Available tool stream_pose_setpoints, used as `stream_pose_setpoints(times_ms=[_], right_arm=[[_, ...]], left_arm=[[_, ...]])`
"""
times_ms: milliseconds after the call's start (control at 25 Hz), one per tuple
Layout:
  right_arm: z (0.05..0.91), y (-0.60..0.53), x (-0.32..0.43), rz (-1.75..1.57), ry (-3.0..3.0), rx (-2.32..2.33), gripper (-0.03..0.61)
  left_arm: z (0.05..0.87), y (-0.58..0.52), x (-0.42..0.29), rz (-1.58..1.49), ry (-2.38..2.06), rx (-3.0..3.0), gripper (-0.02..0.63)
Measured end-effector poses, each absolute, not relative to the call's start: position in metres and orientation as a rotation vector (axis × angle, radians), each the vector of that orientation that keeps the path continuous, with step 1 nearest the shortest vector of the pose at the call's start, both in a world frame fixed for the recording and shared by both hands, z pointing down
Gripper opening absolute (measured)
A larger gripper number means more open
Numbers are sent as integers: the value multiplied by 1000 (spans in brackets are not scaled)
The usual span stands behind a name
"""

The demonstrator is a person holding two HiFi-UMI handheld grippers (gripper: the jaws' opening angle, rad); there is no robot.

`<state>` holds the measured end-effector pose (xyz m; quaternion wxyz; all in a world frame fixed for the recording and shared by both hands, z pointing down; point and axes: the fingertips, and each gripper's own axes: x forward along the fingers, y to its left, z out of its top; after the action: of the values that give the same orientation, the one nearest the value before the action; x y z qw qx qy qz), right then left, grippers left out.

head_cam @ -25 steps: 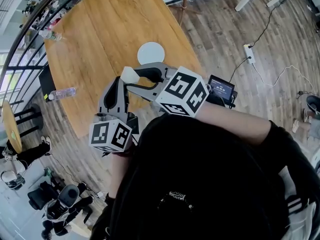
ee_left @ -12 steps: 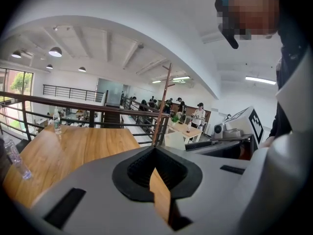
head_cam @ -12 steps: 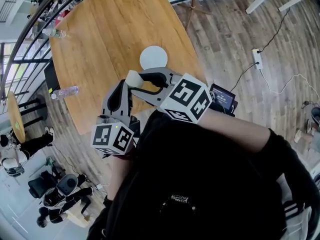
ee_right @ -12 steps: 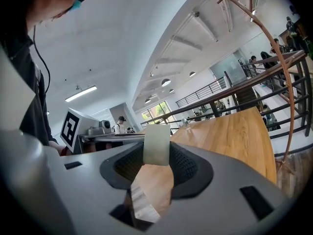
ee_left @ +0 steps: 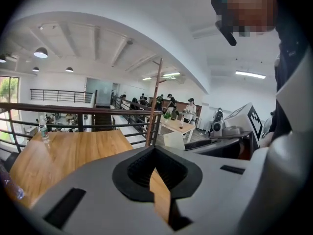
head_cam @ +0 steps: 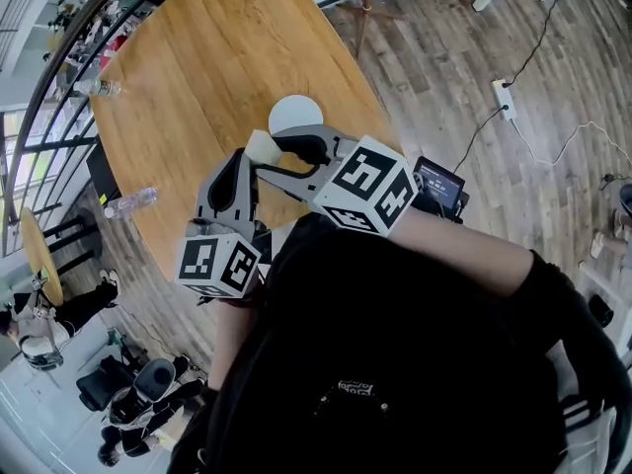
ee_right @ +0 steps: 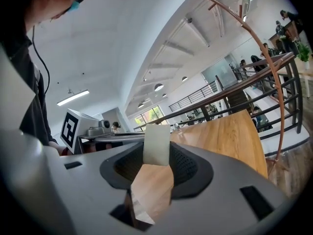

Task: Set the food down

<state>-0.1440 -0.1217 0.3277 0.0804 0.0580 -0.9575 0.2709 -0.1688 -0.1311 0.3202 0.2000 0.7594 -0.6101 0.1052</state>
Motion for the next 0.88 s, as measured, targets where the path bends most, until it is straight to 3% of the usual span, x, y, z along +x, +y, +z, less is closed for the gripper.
stream_pose_setpoints(times_ms=[880], right_arm=[[332, -159, -195, 697, -2818, 281, 173]], left_arm=[[332, -158, -235, 112, -1655, 2076, 2]])
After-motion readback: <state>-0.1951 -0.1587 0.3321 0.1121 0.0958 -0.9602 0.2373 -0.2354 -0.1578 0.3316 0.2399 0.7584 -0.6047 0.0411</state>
